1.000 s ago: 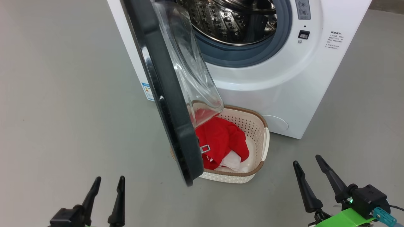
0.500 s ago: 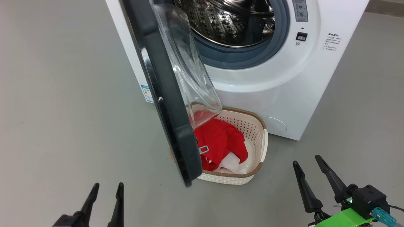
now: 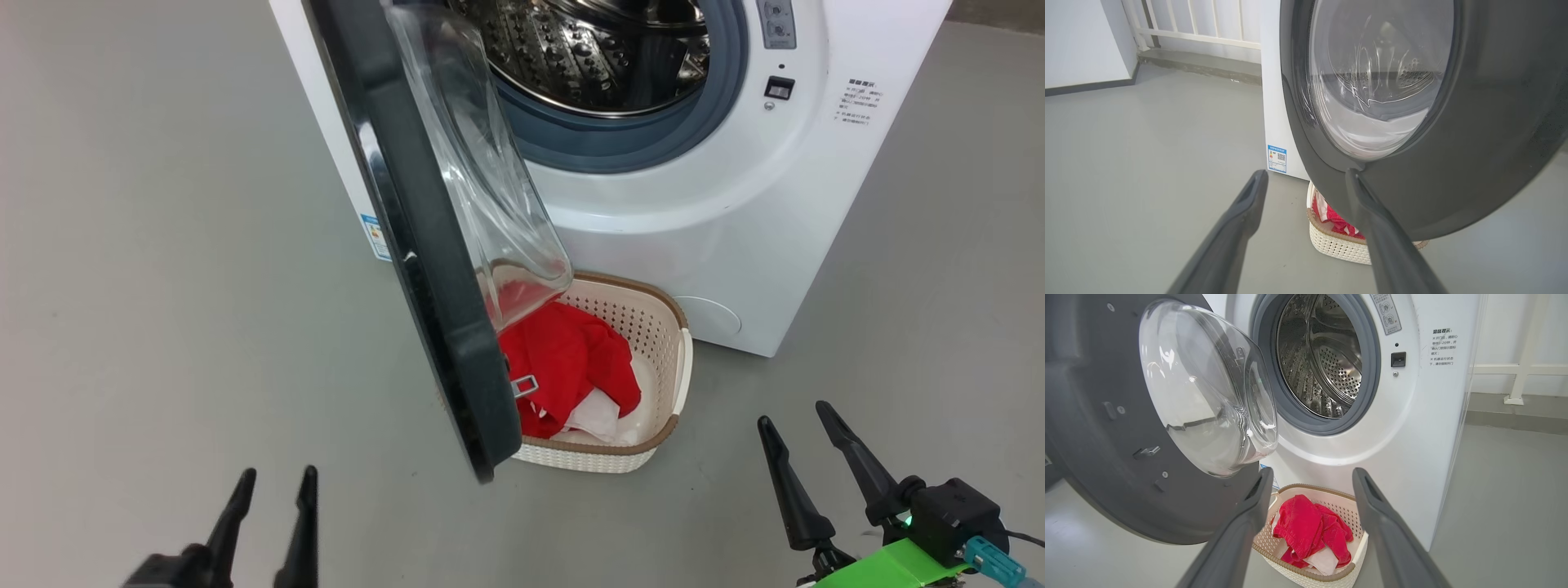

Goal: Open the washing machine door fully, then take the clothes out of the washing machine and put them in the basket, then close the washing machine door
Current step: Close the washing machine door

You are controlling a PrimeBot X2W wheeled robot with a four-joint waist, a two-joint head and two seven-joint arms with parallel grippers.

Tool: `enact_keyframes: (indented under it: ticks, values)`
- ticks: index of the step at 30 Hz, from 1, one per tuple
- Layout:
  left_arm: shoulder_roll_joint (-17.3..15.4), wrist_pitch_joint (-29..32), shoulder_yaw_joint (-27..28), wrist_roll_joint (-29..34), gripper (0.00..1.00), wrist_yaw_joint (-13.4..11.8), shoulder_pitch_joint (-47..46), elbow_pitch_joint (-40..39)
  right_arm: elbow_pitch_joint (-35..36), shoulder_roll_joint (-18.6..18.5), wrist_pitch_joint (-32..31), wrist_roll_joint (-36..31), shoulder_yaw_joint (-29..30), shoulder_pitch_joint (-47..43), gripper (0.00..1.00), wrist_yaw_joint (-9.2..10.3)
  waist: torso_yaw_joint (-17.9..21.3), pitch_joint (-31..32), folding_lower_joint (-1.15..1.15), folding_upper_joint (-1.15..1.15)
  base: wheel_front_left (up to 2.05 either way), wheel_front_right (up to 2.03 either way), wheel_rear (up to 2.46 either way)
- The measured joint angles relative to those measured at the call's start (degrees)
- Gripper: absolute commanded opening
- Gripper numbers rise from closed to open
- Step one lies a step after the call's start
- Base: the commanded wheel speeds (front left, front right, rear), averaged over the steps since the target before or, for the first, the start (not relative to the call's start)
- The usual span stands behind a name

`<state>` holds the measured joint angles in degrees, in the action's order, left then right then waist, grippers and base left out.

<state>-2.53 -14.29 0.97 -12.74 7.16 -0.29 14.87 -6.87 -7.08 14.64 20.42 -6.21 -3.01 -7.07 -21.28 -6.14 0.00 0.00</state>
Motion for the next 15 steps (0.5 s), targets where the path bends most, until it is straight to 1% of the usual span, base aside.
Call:
enact_keyframes:
  ticks: [2,3,4,5,7,10,13,15]
  values:
    - [0.0,0.0,0.2,-4.0,0.09,0.0,-0.1,-0.3,0.0,0.0,0.0,0.0,0.0,0.0,1.0,0.0,0.1,-0.2,0.0,0.0,0.0,0.0,0.0]
    - [0.1,0.0,0.6,-7.3,0.0,0.0,-0.3,-0.7,0.0,0.0,0.0,0.0,0.1,0.0,1.0,0.0,0.2,-0.3,0.0,0.0,0.0,0.0,0.0]
    - [0.2,0.0,1.1,-11.0,0.0,0.0,-0.5,-1.1,0.0,0.0,0.0,0.0,0.1,0.0,1.0,0.0,0.3,-0.3,0.0,0.0,0.0,0.0,0.0]
    - [0.1,0.0,1.1,-16.0,0.0,0.0,-1.1,-1.5,0.0,0.0,0.0,0.0,0.1,0.0,1.0,0.0,0.4,-0.4,0.0,0.0,0.0,0.0,0.0]
    - [0.3,0.0,0.7,-27.7,0.0,0.0,-2.3,-3.4,0.0,0.0,0.0,0.0,0.1,0.0,1.0,0.0,0.7,-0.5,0.0,0.0,0.0,0.0,0.0]
    - [0.3,0.0,0.4,-48.2,0.0,0.0,-3.7,-6.6,0.0,0.1,0.0,0.0,0.2,0.1,1.0,0.0,1.2,-0.7,0.0,0.0,0.0,0.0,0.0]
    - [0.1,-0.2,-1.6,-63.3,0.0,0.0,-3.8,-9.5,0.0,0.1,0.0,0.0,0.2,0.1,1.0,0.0,1.9,-1.0,0.0,0.0,0.0,0.0,0.0]
    - [0.0,3.8,-2.9,-72.6,0.0,0.0,-3.8,-10.8,0.0,0.2,0.0,0.0,0.2,0.4,1.0,0.0,2.4,-1.3,0.0,0.0,0.0,0.0,0.0]
